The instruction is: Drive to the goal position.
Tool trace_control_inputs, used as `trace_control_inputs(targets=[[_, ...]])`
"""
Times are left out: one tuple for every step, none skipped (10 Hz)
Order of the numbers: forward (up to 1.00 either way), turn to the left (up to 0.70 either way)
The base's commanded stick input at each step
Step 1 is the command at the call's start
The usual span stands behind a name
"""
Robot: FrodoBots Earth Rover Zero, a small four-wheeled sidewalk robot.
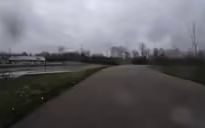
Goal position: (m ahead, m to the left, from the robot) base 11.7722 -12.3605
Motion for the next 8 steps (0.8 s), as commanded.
trace_control_inputs(targets=[[0.7,0.0],[0.7,0.0],[0.7,0.0],[0.7,0.0],[0.7,0.0],[0.7,0.0],[0.7,0.0],[0.7,0.0]])
